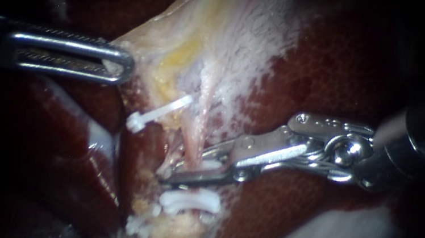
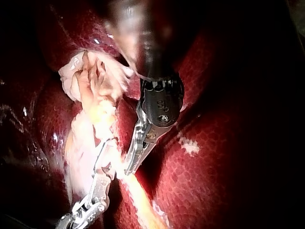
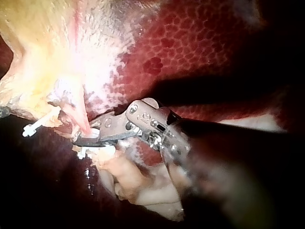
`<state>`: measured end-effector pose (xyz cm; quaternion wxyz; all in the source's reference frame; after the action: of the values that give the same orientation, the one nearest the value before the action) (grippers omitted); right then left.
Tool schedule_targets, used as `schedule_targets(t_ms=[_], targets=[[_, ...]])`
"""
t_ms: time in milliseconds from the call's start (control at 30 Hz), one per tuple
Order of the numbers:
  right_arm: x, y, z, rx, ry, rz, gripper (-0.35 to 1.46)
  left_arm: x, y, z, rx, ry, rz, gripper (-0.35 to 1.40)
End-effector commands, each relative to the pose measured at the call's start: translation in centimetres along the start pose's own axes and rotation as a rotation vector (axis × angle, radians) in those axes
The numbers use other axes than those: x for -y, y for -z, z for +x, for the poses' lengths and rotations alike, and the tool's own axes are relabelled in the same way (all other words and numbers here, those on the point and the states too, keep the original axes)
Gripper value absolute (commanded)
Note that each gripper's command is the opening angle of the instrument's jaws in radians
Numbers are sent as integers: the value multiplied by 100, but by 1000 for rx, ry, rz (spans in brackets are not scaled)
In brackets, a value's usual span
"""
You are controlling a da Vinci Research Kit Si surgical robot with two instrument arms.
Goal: Going back third clip right tube
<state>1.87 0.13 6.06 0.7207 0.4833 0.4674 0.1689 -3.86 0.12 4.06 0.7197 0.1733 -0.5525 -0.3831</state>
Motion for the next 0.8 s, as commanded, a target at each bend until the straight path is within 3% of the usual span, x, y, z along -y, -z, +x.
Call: schedule_targets(t_ms=[33, 533, 567, 633, 733, 800], targets=[[0, 0, 0, 0, 0, 0, -35, 0, 0, 0, 0, 0, 0, -35], [0, 1, -1, 1, 1, 1, -35, 0, 0, 0, 0, 0, 0, -35], [0, 0, -1, -4, 1, -7, -31, 0, 0, 0, 0, 0, 0, -35], [-1, 1, -1, -18, 13, -33, -6, 0, 0, 0, 0, 0, 0, -35], [-4, 1, 0, -22, 136, -66, 33, 0, 0, 0, 0, 0, 0, -35], [-7, 2, 1, -22, 176, -75, 44, 0, 0, 0, 0, 0, 0, -35]])
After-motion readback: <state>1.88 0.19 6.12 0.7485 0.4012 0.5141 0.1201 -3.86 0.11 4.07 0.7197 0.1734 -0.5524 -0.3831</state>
